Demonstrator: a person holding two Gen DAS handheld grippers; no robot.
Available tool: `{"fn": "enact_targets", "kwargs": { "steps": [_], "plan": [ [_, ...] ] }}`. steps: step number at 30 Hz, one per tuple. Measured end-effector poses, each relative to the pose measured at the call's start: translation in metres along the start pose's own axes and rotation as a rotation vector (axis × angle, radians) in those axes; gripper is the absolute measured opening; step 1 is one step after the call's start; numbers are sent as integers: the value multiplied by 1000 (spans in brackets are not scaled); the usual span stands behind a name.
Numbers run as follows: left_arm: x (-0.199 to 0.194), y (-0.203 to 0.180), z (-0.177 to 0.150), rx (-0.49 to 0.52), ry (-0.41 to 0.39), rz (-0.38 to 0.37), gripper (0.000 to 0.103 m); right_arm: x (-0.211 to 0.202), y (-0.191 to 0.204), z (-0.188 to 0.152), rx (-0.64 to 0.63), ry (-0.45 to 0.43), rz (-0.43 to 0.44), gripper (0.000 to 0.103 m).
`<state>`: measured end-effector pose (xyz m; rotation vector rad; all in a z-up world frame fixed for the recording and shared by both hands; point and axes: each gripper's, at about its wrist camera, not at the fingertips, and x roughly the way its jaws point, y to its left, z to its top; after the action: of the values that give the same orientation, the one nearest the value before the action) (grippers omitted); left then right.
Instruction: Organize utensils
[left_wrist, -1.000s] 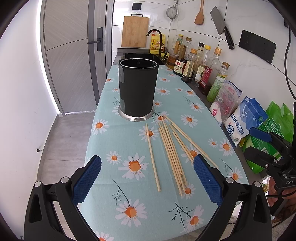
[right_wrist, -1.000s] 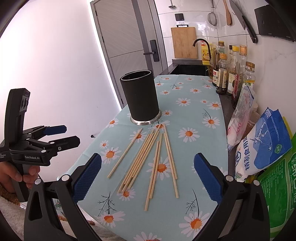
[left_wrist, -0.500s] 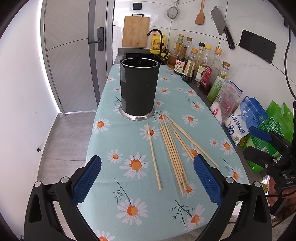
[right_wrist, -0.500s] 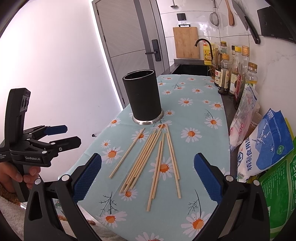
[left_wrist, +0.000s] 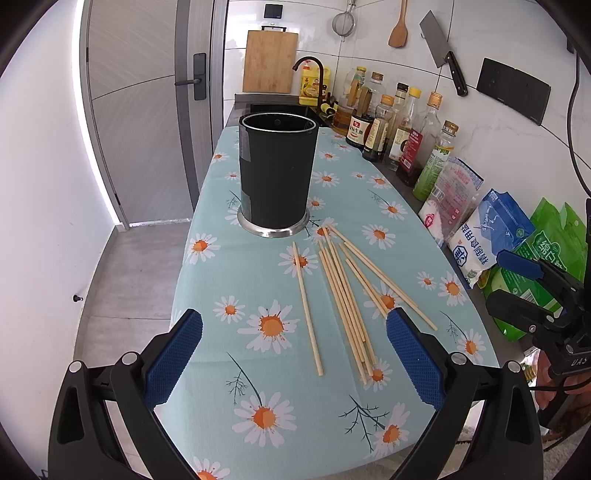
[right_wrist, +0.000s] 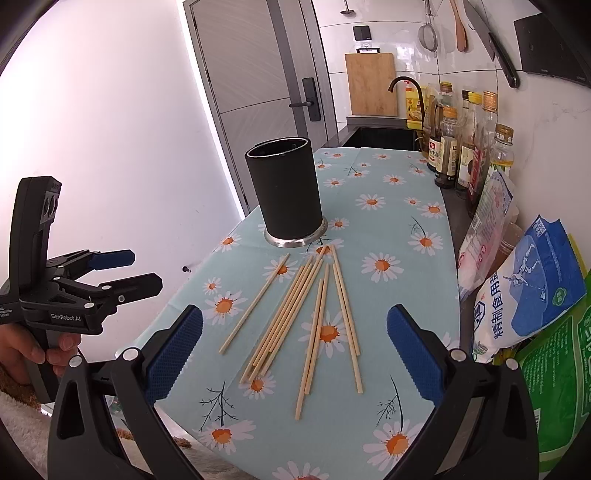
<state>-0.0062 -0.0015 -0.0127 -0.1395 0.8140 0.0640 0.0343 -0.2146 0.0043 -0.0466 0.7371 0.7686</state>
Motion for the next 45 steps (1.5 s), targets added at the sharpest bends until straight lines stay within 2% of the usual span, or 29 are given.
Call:
{"fn": "enact_targets", "kwargs": {
  "steps": [17, 27, 33, 36, 38, 45],
  "plan": [
    [4, 4, 2, -2, 14, 3, 97, 7, -1, 4, -14, 15, -10, 99],
    [14, 9, 13, 17, 61, 56, 97, 33, -8, 22, -53, 94, -22, 97],
    [24, 3, 26, 58, 83, 65, 97, 69, -18, 31, -68, 196, -45, 80],
    [36, 0, 31, 72, 114, 61, 97, 88, -31, 38, -35, 263, -19, 72],
    [46, -1, 34, 69, 150, 56, 97, 100, -38, 42, -21, 313, -21, 63],
    [78, -3, 42, 78, 230, 10, 97, 147, -53, 57, -42, 481, 24, 48]
  ]
}}
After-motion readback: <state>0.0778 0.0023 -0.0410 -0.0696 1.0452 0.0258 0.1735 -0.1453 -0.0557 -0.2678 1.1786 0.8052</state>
